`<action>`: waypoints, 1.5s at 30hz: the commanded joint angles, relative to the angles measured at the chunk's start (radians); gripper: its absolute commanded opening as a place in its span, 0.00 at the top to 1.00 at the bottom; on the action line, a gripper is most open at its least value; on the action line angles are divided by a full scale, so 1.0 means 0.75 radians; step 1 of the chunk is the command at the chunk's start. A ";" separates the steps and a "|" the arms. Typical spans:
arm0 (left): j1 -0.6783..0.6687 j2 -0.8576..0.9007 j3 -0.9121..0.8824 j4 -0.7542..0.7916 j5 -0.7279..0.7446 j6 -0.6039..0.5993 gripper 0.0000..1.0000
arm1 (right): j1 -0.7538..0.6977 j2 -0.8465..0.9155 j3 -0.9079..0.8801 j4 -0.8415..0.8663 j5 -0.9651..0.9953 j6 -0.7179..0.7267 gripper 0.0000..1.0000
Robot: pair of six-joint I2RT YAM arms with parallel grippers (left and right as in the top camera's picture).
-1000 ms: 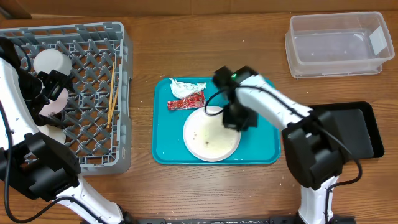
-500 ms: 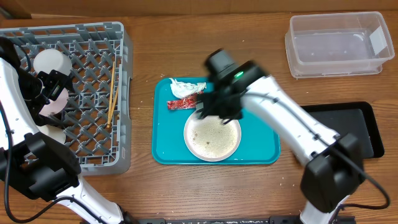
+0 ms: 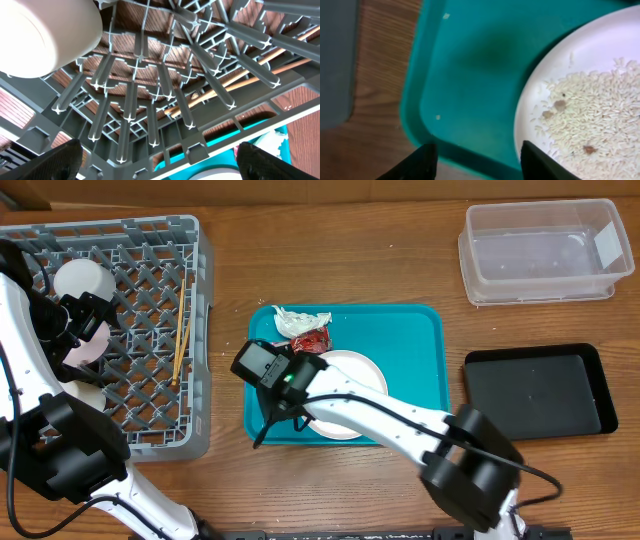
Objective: Sort waste into correct bins and load items into the dishwasher
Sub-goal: 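Lift the rice plate with the right gripper toward the black tray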
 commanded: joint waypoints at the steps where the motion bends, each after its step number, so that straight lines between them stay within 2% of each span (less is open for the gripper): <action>1: -0.010 -0.001 0.021 0.010 0.005 -0.012 0.00 | -0.003 0.076 -0.015 0.002 0.093 0.022 0.61; 3: -0.010 -0.001 0.021 0.019 0.005 -0.012 0.00 | -0.003 0.096 -0.015 0.003 0.093 0.023 0.66; 15: -0.011 -0.001 0.021 0.062 0.005 -0.012 0.00 | 0.001 0.169 -0.037 0.018 0.126 0.022 0.66; 22: -0.010 -0.001 0.021 0.071 0.005 -0.012 0.00 | 0.001 0.169 -0.041 0.027 0.144 0.022 0.80; 25: -0.010 -0.001 0.021 0.079 0.005 -0.012 0.00 | 0.001 0.169 -0.041 0.026 0.159 0.022 0.96; 33: -0.010 -0.001 0.021 0.100 0.005 -0.012 0.00 | -0.008 0.168 -0.023 -0.008 0.186 0.022 0.96; 45: -0.013 -0.001 0.021 0.103 0.005 -0.012 0.00 | -0.094 0.168 0.173 -0.402 0.462 0.102 0.96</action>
